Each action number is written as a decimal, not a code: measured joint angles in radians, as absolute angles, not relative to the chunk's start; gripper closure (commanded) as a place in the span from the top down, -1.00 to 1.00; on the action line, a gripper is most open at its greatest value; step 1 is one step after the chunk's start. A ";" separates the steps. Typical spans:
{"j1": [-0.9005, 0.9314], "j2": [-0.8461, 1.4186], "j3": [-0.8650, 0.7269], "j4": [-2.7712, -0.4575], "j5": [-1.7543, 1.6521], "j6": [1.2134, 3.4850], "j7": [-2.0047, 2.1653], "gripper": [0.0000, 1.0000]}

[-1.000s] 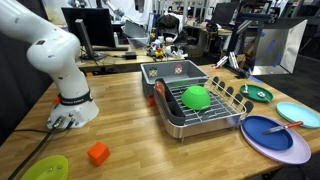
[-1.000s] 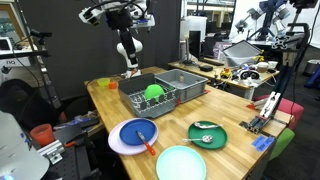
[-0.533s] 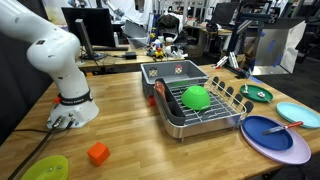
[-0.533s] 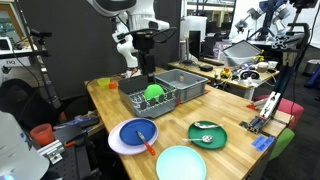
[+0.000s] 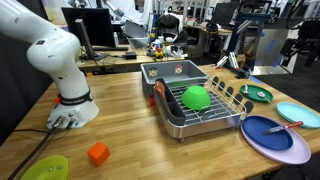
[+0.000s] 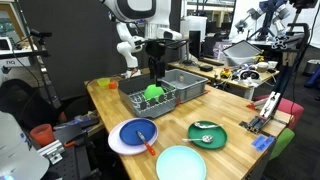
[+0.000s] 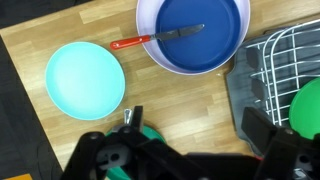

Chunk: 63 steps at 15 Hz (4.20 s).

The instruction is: Move the silver spoon from the green pate to the blue plate

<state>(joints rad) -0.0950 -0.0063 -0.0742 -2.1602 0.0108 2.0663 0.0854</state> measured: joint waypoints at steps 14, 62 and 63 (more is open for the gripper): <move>-0.103 0.092 -0.107 -2.114 0.096 2.097 0.103 1.00; -0.201 0.844 -0.146 -1.584 0.145 2.365 0.122 1.00; -0.202 0.852 -0.146 -1.576 0.145 2.365 0.124 1.00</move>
